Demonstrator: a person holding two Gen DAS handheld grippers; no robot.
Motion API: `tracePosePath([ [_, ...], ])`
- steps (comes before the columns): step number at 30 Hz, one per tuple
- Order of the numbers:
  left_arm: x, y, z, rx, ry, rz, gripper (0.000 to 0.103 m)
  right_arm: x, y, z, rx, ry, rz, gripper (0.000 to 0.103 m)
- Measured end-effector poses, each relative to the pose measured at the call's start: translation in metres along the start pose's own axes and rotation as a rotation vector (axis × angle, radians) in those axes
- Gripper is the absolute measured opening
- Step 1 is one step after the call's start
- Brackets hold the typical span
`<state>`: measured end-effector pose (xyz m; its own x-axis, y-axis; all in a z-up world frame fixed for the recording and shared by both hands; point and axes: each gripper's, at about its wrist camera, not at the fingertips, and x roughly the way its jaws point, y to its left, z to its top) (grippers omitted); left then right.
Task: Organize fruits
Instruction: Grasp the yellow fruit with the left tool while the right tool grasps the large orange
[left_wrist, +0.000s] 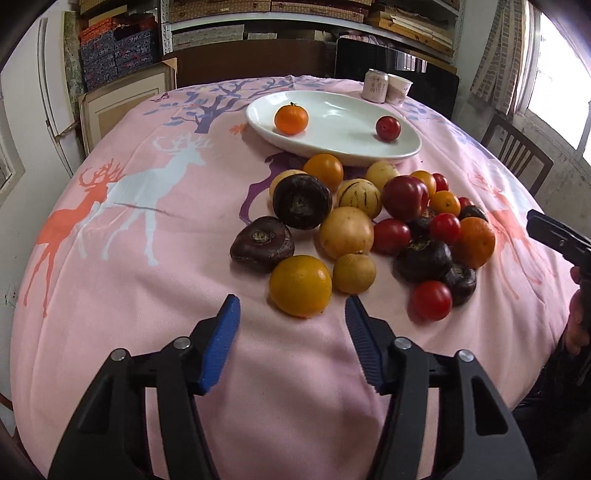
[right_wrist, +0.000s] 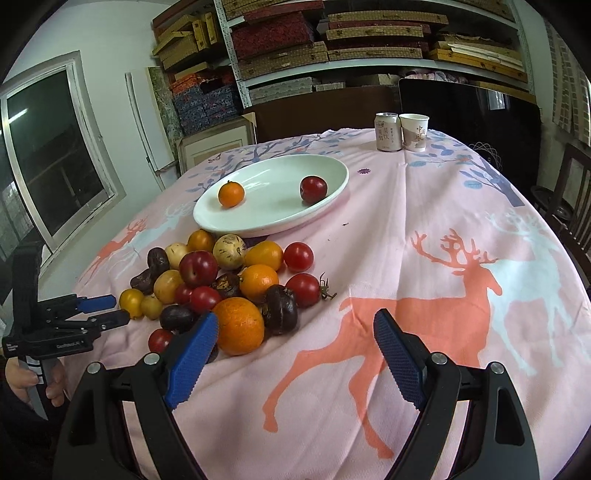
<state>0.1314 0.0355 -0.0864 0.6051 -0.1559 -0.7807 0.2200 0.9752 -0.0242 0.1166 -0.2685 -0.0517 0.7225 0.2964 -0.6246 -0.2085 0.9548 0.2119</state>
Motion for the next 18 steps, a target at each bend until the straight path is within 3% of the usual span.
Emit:
tracePosePath([
  [7, 0.013, -0.009, 0.008, 0.008, -0.027, -0.004, 0.055, -0.009, -0.003, -0.014, -0.01, 0.014, -0.035, 0.087],
  [11, 0.008, -0.01, 0.007, 0.007, -0.062, 0.002, 0.037, 0.005, 0.003, -0.019, -0.024, 0.06, -0.021, 0.087],
  [14, 0.005, -0.009, 0.003, -0.006, -0.063, -0.045, 0.037, 0.016, 0.015, -0.021, -0.05, 0.079, -0.026, 0.085],
  [18, 0.004, -0.009, 0.002, -0.009, -0.061, -0.055, 0.036, 0.03, 0.025, -0.021, -0.05, 0.114, 0.0, 0.077],
])
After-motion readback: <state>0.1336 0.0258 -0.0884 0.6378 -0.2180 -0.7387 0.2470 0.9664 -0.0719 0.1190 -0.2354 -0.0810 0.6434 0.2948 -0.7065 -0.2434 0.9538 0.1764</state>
